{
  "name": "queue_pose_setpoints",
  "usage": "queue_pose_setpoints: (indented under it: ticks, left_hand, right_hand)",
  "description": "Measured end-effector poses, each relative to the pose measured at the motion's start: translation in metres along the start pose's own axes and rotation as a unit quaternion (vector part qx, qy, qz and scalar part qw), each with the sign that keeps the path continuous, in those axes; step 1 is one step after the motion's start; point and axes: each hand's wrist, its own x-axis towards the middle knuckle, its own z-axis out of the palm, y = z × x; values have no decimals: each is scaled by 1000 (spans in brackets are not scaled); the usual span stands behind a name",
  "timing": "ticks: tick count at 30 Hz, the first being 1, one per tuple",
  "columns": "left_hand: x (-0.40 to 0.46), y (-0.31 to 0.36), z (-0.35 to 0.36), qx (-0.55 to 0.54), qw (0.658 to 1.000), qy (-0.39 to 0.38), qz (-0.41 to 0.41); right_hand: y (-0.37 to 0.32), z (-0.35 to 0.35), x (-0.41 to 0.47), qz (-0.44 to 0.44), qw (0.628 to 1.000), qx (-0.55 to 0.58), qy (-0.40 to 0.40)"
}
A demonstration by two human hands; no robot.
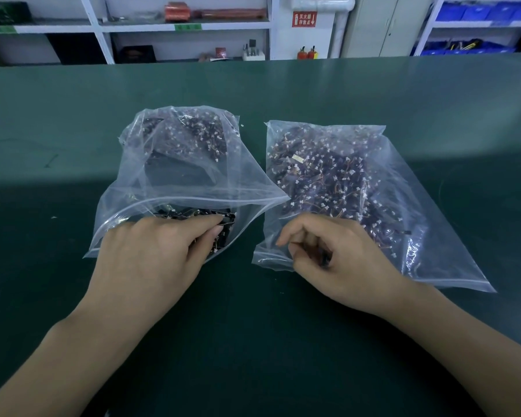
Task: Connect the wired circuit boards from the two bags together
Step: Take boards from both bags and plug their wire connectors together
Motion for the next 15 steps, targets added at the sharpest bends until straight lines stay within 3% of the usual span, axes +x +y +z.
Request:
queue_pose_setpoints:
  ticks: [4,8,15]
  left_hand:
    - [-2,0,5,-69,996,53,32]
    - [-3,10,8,-219,971,90,36]
    - [-5,33,11,-355,933,57,-17]
  right_hand:
    - [0,1,0,22,999,25,12]
    - [-7,-1,2,73,993,97,14]
    - [-11,-1,2,97,983,158,-8]
